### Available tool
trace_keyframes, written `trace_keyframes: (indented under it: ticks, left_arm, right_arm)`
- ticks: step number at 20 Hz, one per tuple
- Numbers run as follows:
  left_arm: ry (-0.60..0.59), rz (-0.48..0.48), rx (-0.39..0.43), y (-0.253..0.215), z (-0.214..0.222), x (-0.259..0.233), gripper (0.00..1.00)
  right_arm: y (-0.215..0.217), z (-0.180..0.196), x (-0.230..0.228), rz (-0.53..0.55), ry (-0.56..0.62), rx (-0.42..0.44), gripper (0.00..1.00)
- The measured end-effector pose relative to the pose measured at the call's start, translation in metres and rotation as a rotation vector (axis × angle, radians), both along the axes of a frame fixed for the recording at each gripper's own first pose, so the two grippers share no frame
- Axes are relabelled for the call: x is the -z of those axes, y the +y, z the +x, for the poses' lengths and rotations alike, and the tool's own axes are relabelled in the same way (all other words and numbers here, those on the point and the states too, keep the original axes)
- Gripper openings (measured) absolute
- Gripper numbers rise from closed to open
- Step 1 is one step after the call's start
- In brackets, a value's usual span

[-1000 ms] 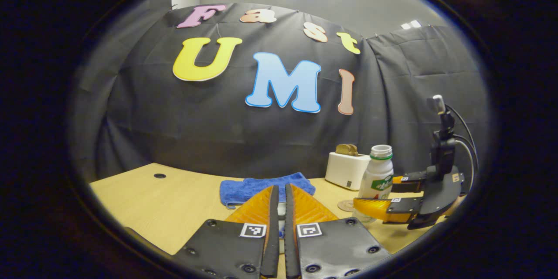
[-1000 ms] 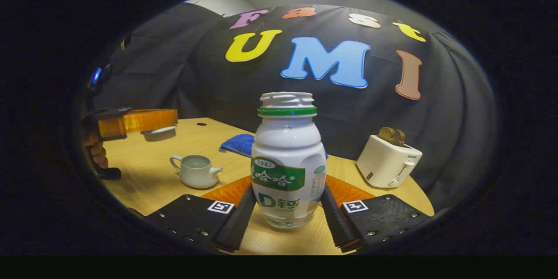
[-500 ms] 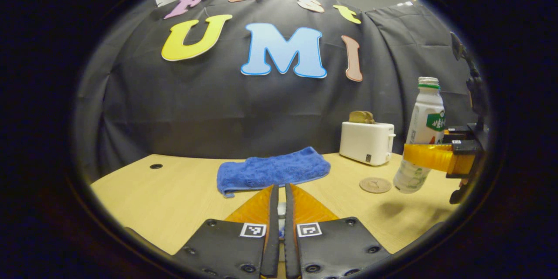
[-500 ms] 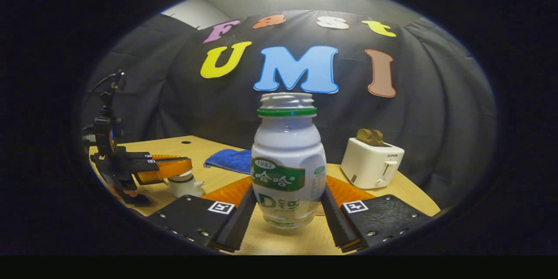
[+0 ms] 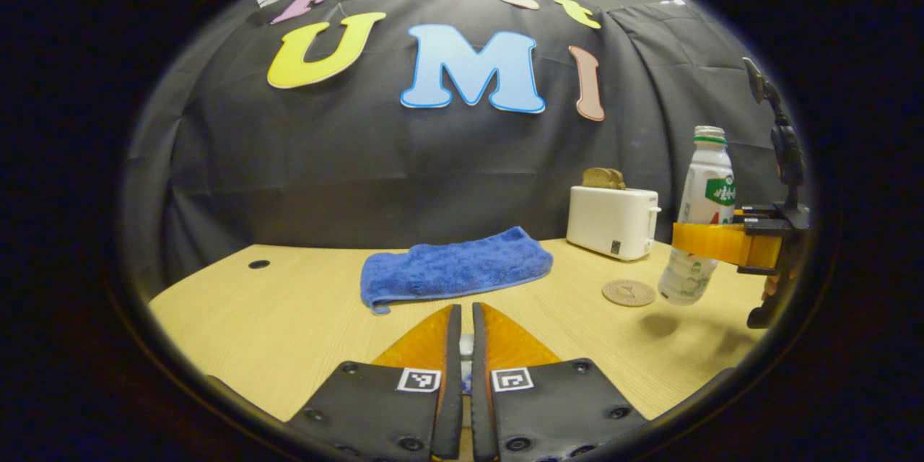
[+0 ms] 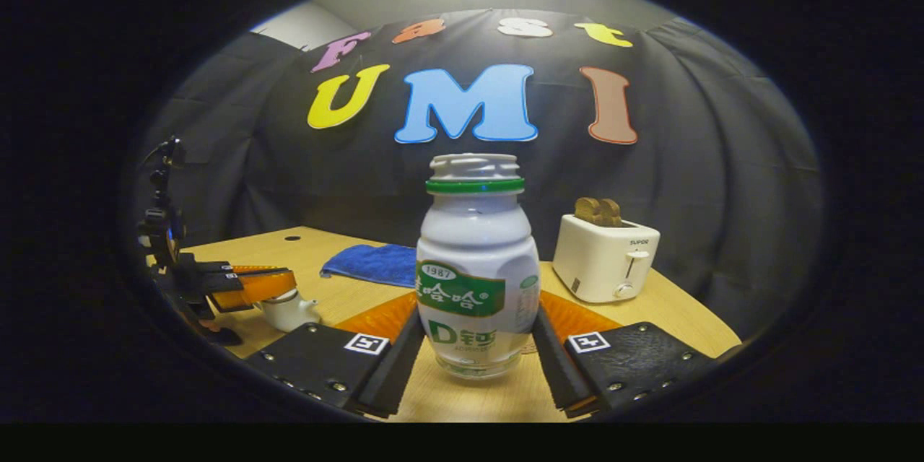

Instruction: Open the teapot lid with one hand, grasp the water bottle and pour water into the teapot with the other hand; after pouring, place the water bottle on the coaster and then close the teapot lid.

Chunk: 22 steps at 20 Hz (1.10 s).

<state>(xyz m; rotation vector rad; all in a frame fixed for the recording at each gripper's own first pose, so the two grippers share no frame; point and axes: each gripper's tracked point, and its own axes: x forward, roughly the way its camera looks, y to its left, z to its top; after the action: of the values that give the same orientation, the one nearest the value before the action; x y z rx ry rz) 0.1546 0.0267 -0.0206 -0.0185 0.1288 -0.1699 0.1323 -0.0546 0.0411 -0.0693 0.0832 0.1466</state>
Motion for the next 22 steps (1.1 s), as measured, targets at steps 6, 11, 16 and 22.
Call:
trace_keyframes:
  ticks: [6, 11, 16, 22]
  left_arm:
    - [-0.048, 0.017, -0.014, 0.006, -0.009, -0.011, 0.36]
    - [-0.175, -0.085, -0.018, 0.018, -0.033, -0.06, 0.81]
    - [-0.21, -0.107, -0.01, 0.021, -0.036, -0.068, 0.94]
    - [-0.217, -0.085, -0.006, 0.022, -0.037, -0.069, 0.94]
  right_arm:
    - [-0.021, 0.016, 0.002, 0.01, 0.028, 0.064, 0.76]
    - [-0.041, 0.039, -0.01, 0.021, 0.004, 0.115, 0.76]
    - [-0.04, 0.067, 0.008, 0.035, 0.026, 0.113, 0.76]
    - [-0.043, 0.095, 0.037, -0.009, 0.045, 0.133, 0.76]
